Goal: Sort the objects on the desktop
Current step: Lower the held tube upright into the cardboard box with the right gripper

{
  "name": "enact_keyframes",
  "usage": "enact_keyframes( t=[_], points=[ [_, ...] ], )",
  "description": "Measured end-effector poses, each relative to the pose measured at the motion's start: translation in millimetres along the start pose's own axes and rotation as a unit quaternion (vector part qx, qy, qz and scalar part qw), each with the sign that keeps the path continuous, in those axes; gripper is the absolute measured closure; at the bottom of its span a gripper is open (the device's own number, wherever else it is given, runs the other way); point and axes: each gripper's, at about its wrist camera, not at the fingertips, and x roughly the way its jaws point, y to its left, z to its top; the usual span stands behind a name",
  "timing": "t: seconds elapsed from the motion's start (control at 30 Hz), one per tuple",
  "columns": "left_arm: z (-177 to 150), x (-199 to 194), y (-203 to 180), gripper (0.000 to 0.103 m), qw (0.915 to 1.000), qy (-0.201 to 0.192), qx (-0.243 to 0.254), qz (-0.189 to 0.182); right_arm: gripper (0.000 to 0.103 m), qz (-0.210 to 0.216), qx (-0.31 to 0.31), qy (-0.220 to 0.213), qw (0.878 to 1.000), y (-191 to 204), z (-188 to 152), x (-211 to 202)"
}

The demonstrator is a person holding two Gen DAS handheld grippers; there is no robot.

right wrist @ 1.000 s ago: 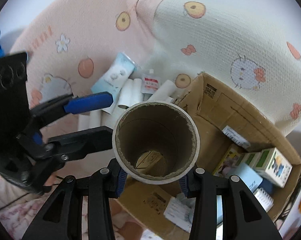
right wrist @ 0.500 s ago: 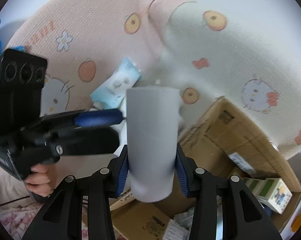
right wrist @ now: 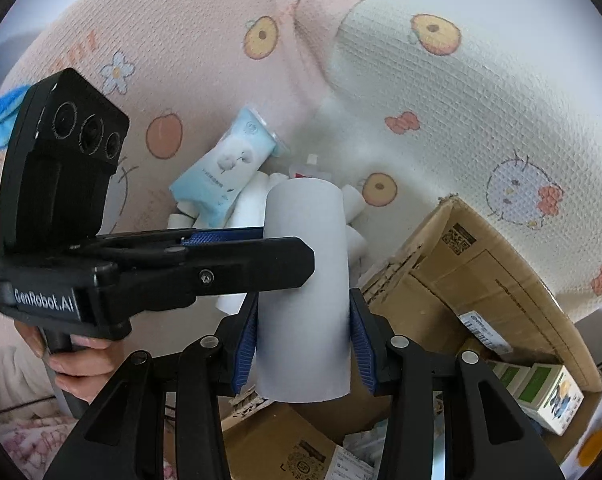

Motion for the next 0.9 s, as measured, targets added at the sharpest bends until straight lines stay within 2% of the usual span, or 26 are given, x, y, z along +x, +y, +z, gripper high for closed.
enact_keyframes(
  t=[0.1,0.23,0.37,0.47,0.77,0.9],
  points=[
    [3,6,-13,0.051,0.9998,0.0,0.013,0.014,0.063,0.001,0.013,-0.007,1.0,-6,-1,-5],
    [3,18,-44,0.052,0.9953,-0.001,0.078,0.057,0.063,-0.012,0.031,-0.016,0.999,-15,-5,-12],
    [-3,39,-75,0.053,0.9852,0.02,0.138,0.1,0.063,0.0,0.063,-0.021,0.998,-35,-14,-16],
    [-7,56,-94,0.055,0.9769,0.042,0.173,0.118,0.063,0.018,0.087,-0.03,0.996,-51,-26,-20],
    [-23,105,-127,0.058,0.9633,0.103,0.204,0.141,0.063,0.054,0.158,-0.067,0.984,-95,-74,-28],
    [-30,122,-129,0.058,0.9635,0.127,0.196,0.131,0.063,0.06,0.177,-0.074,0.98,-109,-94,-28]
  ],
)
